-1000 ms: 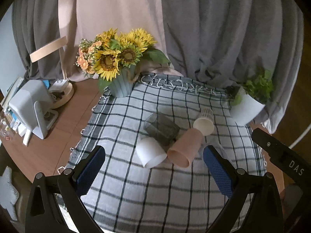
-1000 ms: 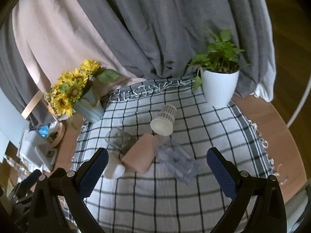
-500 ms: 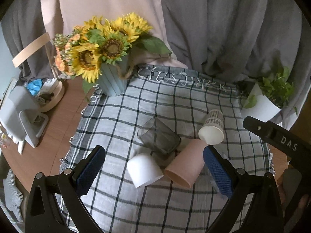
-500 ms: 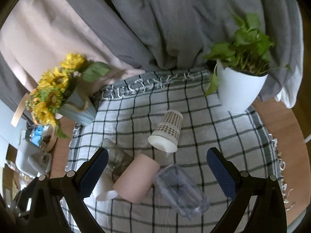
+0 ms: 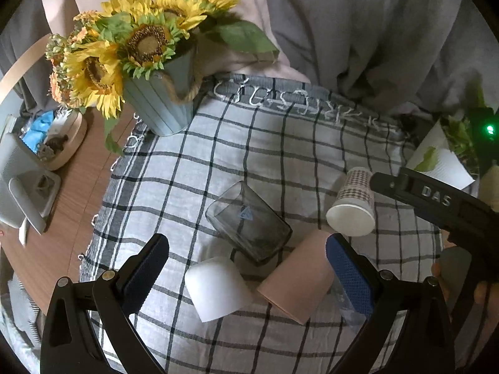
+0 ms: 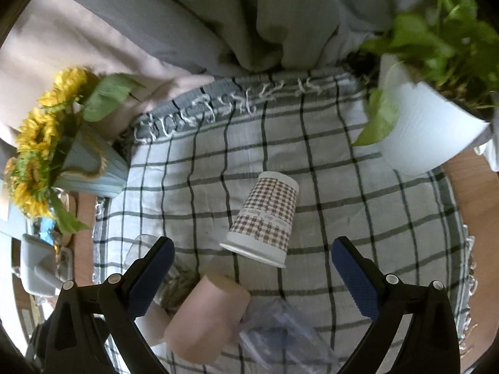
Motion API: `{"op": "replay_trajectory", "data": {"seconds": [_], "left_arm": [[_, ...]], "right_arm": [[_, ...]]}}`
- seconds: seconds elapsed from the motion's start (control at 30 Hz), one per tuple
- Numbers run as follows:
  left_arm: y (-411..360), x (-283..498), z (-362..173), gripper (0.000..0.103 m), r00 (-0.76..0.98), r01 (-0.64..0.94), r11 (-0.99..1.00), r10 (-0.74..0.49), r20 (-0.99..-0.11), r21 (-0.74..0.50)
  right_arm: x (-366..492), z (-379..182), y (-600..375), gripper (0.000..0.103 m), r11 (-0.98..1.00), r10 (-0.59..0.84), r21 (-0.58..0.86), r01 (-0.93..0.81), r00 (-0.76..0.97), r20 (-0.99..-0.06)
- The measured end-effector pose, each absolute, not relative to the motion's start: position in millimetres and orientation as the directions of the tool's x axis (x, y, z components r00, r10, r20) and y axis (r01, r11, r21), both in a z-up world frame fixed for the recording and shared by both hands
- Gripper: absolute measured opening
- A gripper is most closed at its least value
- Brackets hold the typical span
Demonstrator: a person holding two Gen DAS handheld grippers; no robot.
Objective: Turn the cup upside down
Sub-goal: 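Move the right gripper toward the brown houndstooth paper cup, then close the right gripper around the paper cup's body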
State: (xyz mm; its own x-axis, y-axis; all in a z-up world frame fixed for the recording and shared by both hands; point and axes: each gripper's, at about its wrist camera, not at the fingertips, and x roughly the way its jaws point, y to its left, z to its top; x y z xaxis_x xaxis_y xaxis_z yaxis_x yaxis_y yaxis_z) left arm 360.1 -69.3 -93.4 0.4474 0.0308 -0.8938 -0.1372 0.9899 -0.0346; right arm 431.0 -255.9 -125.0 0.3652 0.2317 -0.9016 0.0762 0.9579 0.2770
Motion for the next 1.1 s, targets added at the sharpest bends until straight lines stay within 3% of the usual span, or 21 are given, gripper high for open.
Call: {"op": "replay_trajectory", "data": {"seconds": [0.2, 0.57, 0.77, 0.83, 1.1], "left_arm": [[-68.7, 375.0, -109.9, 0.103, 0.406, -0.159, 0.987, 0.045, -0.913, -0.022], [-68.8, 391.4, -132.2, 0.103, 0.35, -0.192, 0.981, 0.053, -0.935, -0.016], [-68.0, 394.1, -138.3, 0.103, 0.331, -0.212, 0.977, 0.061, -0.942, -0.011], [-68.0, 393.9, -138.1, 0.103, 0.33, -0.218, 0.976, 0.068, -0.941, -0.006], [-68.9, 386.4, -132.5, 0.103, 0.343, -0.217, 0.976, 0.074, -0.936, -0.002]], "right_arm": [[456.9, -156.0, -248.5, 0.101, 0.958, 0.242, 0.275, 0.082, 0.29, -0.926], [484.0, -198.8, -246.3, 0.091, 0.955, 0.253, 0.276, 0.111, 0.186, -0.95], [489.4, -209.0, -245.5, 0.08, 0.956, 0.258, 0.276, 0.104, 0.154, -0.954], [489.3, -211.2, -245.9, 0.071, 0.955, 0.262, 0.279, 0.106, 0.147, -0.954], [482.3, -204.9, -247.1, 0.07, 0.954, 0.267, 0.285, 0.096, 0.168, -0.949]]}}
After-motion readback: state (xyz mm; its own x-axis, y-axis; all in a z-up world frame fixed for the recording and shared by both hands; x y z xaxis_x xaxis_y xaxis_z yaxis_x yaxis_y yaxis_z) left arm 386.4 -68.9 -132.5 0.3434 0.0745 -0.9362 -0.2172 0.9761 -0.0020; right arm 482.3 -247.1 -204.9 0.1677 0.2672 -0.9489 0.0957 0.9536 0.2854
